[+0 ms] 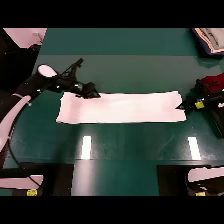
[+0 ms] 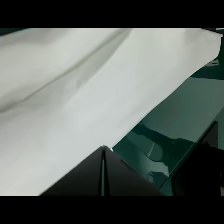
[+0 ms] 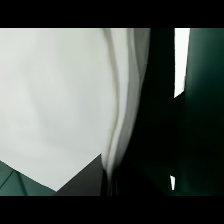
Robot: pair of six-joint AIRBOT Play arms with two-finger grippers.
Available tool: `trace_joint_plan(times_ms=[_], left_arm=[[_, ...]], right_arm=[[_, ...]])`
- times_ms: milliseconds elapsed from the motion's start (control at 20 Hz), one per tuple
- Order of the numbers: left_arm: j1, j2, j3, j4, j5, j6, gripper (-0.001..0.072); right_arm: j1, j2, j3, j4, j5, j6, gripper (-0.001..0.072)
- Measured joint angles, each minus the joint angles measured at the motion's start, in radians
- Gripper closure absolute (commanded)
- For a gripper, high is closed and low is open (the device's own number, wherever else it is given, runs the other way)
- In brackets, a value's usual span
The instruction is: Fold the shirts.
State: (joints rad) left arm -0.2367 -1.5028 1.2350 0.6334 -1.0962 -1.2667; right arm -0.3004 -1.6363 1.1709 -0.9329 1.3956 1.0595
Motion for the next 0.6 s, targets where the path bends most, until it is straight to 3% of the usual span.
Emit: trace_joint_plan(times_ms=[350, 600], left_arm=[[-0.197, -0.272, 0.283, 0.021, 0.06, -0.064, 0.0684], [-0.285, -0.409, 0.361, 0.028, 0.084, -0.088, 0.0684]], right_arm=[[0.108, 0.198, 0.195, 0.063, 0.12, 0.109, 0.0701], [0.257, 0.241, 0.388, 0.164, 0.156, 0.169, 0.0701]])
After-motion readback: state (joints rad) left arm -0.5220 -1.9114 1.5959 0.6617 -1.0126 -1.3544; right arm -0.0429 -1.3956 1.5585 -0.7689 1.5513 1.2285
